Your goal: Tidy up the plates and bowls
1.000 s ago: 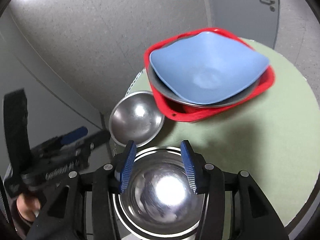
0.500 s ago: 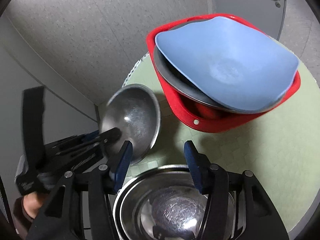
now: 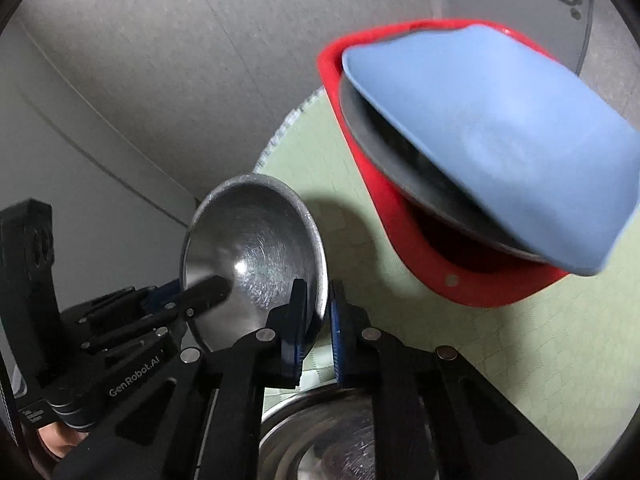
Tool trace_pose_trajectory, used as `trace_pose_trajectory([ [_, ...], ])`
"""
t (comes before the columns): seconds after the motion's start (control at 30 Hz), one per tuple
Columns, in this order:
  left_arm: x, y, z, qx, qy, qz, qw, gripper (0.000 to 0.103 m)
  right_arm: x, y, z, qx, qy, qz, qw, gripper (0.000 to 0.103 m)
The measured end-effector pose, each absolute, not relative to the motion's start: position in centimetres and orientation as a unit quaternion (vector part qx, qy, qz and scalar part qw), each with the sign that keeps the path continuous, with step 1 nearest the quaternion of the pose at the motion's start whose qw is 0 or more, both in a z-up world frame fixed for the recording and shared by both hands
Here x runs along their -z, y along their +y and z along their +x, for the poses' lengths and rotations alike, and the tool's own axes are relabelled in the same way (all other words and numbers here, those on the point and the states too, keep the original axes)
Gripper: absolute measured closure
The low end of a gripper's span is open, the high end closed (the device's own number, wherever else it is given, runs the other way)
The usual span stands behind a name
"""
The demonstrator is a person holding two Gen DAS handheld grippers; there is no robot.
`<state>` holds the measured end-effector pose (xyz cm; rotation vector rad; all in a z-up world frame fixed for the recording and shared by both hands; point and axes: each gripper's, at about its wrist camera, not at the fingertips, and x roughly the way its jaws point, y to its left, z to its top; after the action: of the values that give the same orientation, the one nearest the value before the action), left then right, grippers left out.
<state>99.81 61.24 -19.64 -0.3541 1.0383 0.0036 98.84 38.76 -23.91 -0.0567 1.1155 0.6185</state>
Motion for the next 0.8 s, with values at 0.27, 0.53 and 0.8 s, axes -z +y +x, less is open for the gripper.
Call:
trace_pose_trajectory([
  [0.27, 13.1, 57.2, 96.6, 0.036, 0.454, -0.134, 0.880, 0.091, 17.7, 33.5, 96.1, -0.302, 0.469, -0.017, 0.830, 0.093],
  [0.53, 14.6, 51.7, 94.7, 0.077, 0.494, -0.085, 0.862, 0.091, 20.2, 27.2, 93.9, -0.267, 0.504, -0.003, 0.821, 0.092],
  [0.8, 15.9, 48.8, 94.7, 0.071, 0.515, -0.054, 0.852, 0.088, 22.7, 24.7, 92.9, -0.250, 0.529, -0.004, 0.811, 0.092],
])
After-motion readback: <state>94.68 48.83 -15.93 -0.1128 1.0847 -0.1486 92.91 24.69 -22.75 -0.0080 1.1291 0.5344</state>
